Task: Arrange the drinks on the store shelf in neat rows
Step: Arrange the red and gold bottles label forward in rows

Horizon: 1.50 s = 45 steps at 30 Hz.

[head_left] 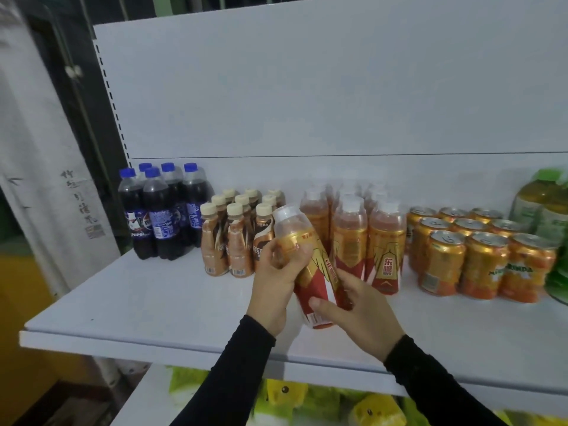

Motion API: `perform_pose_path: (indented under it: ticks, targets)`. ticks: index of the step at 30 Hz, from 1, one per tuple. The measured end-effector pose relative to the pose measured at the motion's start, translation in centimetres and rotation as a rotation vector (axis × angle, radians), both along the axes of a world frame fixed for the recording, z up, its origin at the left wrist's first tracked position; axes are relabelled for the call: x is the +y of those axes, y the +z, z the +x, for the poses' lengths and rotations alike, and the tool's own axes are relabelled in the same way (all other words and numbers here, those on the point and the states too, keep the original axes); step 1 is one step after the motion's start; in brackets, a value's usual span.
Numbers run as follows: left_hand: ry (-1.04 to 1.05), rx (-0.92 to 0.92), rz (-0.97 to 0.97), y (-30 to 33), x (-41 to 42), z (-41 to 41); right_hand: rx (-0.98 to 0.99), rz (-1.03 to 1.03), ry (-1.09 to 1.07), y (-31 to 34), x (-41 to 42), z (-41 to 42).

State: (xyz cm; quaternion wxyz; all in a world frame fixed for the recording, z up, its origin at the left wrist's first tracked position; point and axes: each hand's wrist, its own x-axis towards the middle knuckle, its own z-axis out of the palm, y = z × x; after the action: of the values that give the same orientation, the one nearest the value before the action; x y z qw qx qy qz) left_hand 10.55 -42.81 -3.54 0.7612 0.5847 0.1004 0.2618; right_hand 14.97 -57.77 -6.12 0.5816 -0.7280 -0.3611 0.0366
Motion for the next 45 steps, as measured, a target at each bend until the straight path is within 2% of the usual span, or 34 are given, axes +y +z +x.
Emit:
perform_pose_path:
  ticks: [3,7,9,11,14,15,17,20,27,30,32,35,38,40,45]
  targets:
    - [-0.052,0.002,0.011,0.1,1.1,-0.5,0.138,0.100,0.119,0.1,0.2,-0.1]
    - [-0.172,0.014,-0.064,0.4,2.4,-0.8,0.395,0.190,0.250,0.1,0.9,0.0]
    - [-0.184,0.013,-0.090,0.5,2.8,-0.8,0.410,0.181,0.257,0.1,1.3,-0.1]
    - [-0.155,0.019,-0.096,0.6,3.0,-0.8,0.300,0.114,0.198,0.2,1.6,-0.4]
    - [-0.099,0.000,-0.104,0.5,3.1,-0.4,-0.074,-0.046,0.066,0.7,2.2,-0.9]
    - [-0.086,-0.010,-0.099,0.5,3.1,-0.3,-0.131,-0.061,0.037,0.7,2.4,-1.0]
    - [-0.073,-0.024,-0.066,0.6,2.9,-0.1,-0.128,-0.041,-0.022,0.6,2.8,-1.3]
    - [-0.092,-0.019,-0.018,0.8,3.2,-0.1,-0.034,-0.006,-0.064,0.1,2.9,-0.9]
    - [-0.237,0.002,-0.097,0.9,4.7,-0.3,0.383,0.185,0.245,0.3,2.7,-0.1]
    - [-0.224,0.000,-0.114,0.8,4.8,-0.2,0.518,0.212,0.254,0.1,2.8,0.0]
    - [-0.198,-0.001,-0.121,0.8,4.7,-0.1,0.412,0.157,0.232,0.3,2.8,-0.3]
    - [-0.132,0.005,-0.114,1.0,4.4,0.1,-0.032,-0.108,0.060,0.8,3.0,-0.7]
    - [-0.080,0.002,-0.084,1.2,3.9,0.4,-0.246,-0.192,-0.103,0.5,3.6,-0.9]
    - [-0.048,0.005,-0.066,1.3,3.7,0.4,-0.229,-0.121,-0.109,0.6,3.7,-1.1]
    - [-0.114,0.038,-0.030,1.5,4.5,-0.1,0.073,0.033,0.059,0.8,2.8,-0.6]
